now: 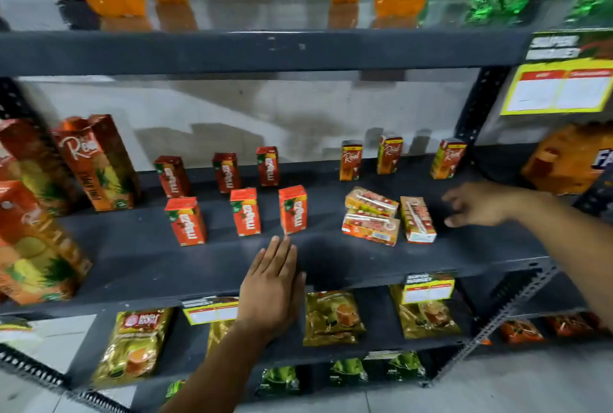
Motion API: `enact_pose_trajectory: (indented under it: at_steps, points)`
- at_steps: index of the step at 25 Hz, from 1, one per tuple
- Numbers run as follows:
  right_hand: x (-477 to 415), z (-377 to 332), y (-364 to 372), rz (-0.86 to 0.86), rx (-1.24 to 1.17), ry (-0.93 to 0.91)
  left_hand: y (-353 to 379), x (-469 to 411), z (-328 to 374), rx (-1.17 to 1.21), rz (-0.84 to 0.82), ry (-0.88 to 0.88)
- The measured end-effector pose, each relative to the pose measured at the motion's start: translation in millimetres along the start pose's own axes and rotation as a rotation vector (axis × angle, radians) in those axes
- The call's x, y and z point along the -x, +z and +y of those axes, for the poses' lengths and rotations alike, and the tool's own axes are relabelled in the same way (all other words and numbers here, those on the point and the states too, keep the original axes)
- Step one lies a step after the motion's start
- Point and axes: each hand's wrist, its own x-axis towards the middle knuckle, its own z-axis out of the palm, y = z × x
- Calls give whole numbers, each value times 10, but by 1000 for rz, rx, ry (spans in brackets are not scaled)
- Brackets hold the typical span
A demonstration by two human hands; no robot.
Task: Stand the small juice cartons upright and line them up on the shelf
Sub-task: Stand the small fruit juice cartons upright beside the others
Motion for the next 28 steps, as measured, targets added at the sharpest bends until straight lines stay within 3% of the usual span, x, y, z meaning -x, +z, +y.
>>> enact_pose_trajectory:
  at_steps: [3,7,14,17,20,25,28]
  points:
    - [-44,-41,179,114,-127,42,260,-455,388,-8,-58,-92]
    - [-129,-364,642,129,-373,127,575,-584,423,-150,-197,-171]
    - [-159,-273,643,285,-372,262,559,-574,380,-166,-224,-146]
    - [-197,-17,313,343,-189,61,545,-581,379,-163,-236,-137]
    - [-266,161,-45,334,292,-276,553,-592,386,-171,-233,-136]
    - [-338,160,-183,174,739,-509,537,-578,383,-163,-231,-136]
    - [-328,227,-178,252,869,-640,555,-578,389,-158,-216,-135]
